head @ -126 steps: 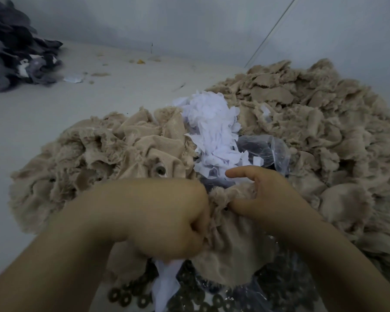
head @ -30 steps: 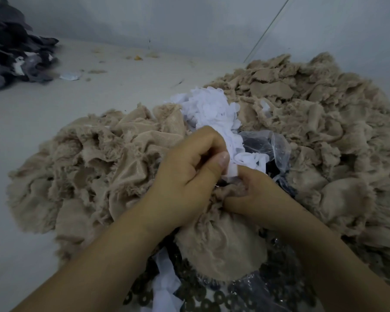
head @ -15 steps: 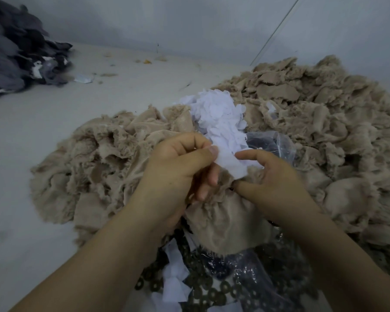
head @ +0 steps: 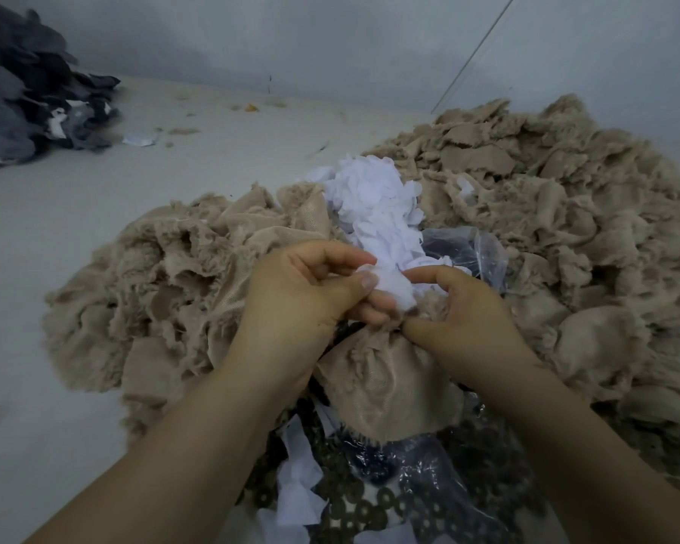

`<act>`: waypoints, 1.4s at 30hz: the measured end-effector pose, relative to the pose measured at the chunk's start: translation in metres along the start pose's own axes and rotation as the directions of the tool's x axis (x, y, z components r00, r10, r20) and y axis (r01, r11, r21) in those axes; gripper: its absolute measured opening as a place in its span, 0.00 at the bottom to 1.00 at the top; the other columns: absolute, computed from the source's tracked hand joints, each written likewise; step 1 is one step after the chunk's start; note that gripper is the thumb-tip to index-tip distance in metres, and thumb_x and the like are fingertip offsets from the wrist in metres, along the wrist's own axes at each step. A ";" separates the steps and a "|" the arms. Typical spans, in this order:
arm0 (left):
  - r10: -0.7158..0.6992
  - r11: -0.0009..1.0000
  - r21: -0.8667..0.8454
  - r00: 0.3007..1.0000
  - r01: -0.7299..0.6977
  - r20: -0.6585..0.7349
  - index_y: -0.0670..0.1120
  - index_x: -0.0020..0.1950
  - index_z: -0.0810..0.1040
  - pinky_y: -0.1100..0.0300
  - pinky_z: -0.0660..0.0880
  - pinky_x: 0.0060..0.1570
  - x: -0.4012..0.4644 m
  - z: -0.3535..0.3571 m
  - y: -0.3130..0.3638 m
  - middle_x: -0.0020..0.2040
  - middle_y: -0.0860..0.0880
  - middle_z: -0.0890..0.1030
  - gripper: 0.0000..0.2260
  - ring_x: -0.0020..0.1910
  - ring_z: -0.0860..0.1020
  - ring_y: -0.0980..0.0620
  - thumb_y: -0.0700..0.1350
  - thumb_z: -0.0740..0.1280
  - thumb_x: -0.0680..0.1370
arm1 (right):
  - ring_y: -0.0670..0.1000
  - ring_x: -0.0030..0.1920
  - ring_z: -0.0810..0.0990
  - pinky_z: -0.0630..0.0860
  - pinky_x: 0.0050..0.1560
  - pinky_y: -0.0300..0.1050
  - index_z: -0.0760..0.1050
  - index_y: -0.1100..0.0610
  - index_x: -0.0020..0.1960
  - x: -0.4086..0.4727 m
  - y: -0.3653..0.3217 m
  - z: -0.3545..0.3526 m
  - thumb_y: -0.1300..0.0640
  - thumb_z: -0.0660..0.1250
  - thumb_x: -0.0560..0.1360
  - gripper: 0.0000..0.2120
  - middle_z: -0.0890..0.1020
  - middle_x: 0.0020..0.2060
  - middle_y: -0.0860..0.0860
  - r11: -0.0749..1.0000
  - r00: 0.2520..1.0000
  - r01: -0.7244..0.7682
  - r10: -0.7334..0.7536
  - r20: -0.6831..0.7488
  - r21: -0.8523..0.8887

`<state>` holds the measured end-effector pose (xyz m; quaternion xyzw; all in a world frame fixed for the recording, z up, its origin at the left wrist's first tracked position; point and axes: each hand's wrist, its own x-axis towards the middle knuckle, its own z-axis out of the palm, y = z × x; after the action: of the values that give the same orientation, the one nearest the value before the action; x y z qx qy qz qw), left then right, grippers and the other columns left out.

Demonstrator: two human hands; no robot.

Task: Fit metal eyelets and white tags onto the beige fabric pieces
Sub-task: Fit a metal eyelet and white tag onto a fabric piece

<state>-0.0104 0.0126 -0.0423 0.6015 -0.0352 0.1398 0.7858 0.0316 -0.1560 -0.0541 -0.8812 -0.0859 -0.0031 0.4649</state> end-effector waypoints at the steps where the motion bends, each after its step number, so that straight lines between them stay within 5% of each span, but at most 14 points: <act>1: 0.035 0.999 -0.014 0.999 -0.035 -0.028 0.38 0.45 0.81 0.59 0.80 0.33 0.001 0.001 0.002 0.36 0.37 0.84 0.05 0.32 0.84 0.43 0.29 0.69 0.75 | 0.43 0.32 0.79 0.74 0.33 0.35 0.77 0.47 0.61 0.000 0.001 0.000 0.61 0.74 0.69 0.22 0.82 0.44 0.47 1.000 1.000 -0.004 0.004 0.012 -0.002; 4: 0.191 0.981 -0.019 0.978 -0.193 -0.085 0.37 0.44 0.81 0.57 0.82 0.41 0.006 0.006 0.006 0.41 0.40 0.85 0.04 0.42 0.86 0.42 0.30 0.70 0.75 | 0.41 0.20 0.72 0.68 0.21 0.31 0.76 0.44 0.61 0.000 0.002 0.000 0.60 0.73 0.71 0.22 0.79 0.39 0.46 1.000 0.999 -0.014 0.014 0.036 -0.014; 7: 0.320 0.941 0.133 0.947 -0.312 -0.038 0.38 0.43 0.84 0.55 0.82 0.47 0.007 0.011 0.005 0.45 0.44 0.85 0.06 0.47 0.85 0.47 0.29 0.73 0.72 | 0.39 0.26 0.75 0.70 0.24 0.33 0.76 0.43 0.59 -0.001 0.000 0.000 0.56 0.75 0.70 0.20 0.78 0.42 0.43 1.000 0.998 -0.030 0.030 0.055 0.001; 10: 0.404 0.720 0.535 0.894 -0.442 0.195 0.41 0.43 0.86 0.63 0.79 0.52 0.002 0.009 -0.004 0.47 0.49 0.85 0.06 0.49 0.83 0.56 0.31 0.73 0.72 | 0.46 0.39 0.82 0.80 0.38 0.45 0.79 0.46 0.53 -0.001 -0.003 0.001 0.57 0.77 0.69 0.15 0.83 0.44 0.45 0.995 0.999 -0.027 0.024 0.035 0.099; 14: 0.422 0.469 0.654 0.801 -0.594 0.425 0.40 0.44 0.86 0.63 0.75 0.54 -0.004 -0.002 -0.017 0.46 0.48 0.84 0.04 0.49 0.80 0.52 0.33 0.73 0.73 | 0.48 0.48 0.84 0.82 0.51 0.48 0.79 0.48 0.53 -0.002 -0.006 0.000 0.61 0.77 0.68 0.16 0.85 0.46 0.46 0.980 0.999 -0.020 0.015 0.030 0.197; 20: 0.436 0.400 0.625 0.740 -0.670 0.513 0.40 0.47 0.86 0.59 0.74 0.48 -0.002 -0.013 -0.015 0.45 0.47 0.82 0.04 0.46 0.78 0.49 0.39 0.71 0.77 | 0.60 0.47 0.83 0.82 0.48 0.57 0.80 0.46 0.52 -0.006 -0.010 -0.002 0.60 0.78 0.68 0.17 0.85 0.47 0.55 0.981 0.999 -0.039 0.031 0.043 0.192; 23: 0.461 0.351 0.603 0.693 -0.716 0.554 0.40 0.47 0.86 0.59 0.74 0.48 0.000 -0.013 -0.015 0.44 0.46 0.83 0.06 0.44 0.78 0.46 0.39 0.70 0.76 | 0.47 0.44 0.85 0.82 0.40 0.39 0.81 0.48 0.52 -0.008 -0.012 -0.004 0.55 0.81 0.66 0.17 0.86 0.46 0.48 0.971 0.996 -0.034 0.014 0.089 0.237; 28: 0.457 0.279 0.594 0.648 -0.755 0.609 0.39 0.46 0.86 0.58 0.75 0.51 0.001 -0.016 -0.016 0.45 0.45 0.84 0.03 0.45 0.80 0.46 0.37 0.72 0.76 | 0.45 0.48 0.84 0.79 0.45 0.34 0.81 0.50 0.53 -0.007 -0.012 -0.004 0.58 0.81 0.65 0.19 0.85 0.49 0.47 0.959 0.995 -0.052 0.026 0.097 0.278; 32: 0.460 0.263 0.579 0.628 -0.772 0.628 0.38 0.46 0.86 0.57 0.75 0.52 0.001 -0.018 -0.017 0.45 0.44 0.84 0.03 0.45 0.81 0.46 0.35 0.72 0.75 | 0.47 0.53 0.83 0.81 0.55 0.44 0.80 0.50 0.54 -0.008 -0.014 -0.005 0.58 0.81 0.65 0.19 0.84 0.53 0.49 0.968 0.995 -0.043 0.018 0.102 0.249; 42: 0.456 0.226 0.564 0.598 -0.794 0.659 0.36 0.48 0.85 0.51 0.77 0.49 -0.002 -0.021 -0.023 0.47 0.42 0.84 0.05 0.45 0.82 0.44 0.31 0.72 0.74 | 0.52 0.49 0.86 0.82 0.55 0.53 0.82 0.54 0.54 -0.006 -0.011 -0.007 0.61 0.79 0.67 0.16 0.87 0.46 0.53 0.930 0.982 -0.122 0.061 0.181 0.348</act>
<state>-0.0090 0.0274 -0.0697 0.8365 -0.3502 0.3365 0.2539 0.0243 -0.1565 -0.0411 -0.7822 -0.0824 0.1083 0.6080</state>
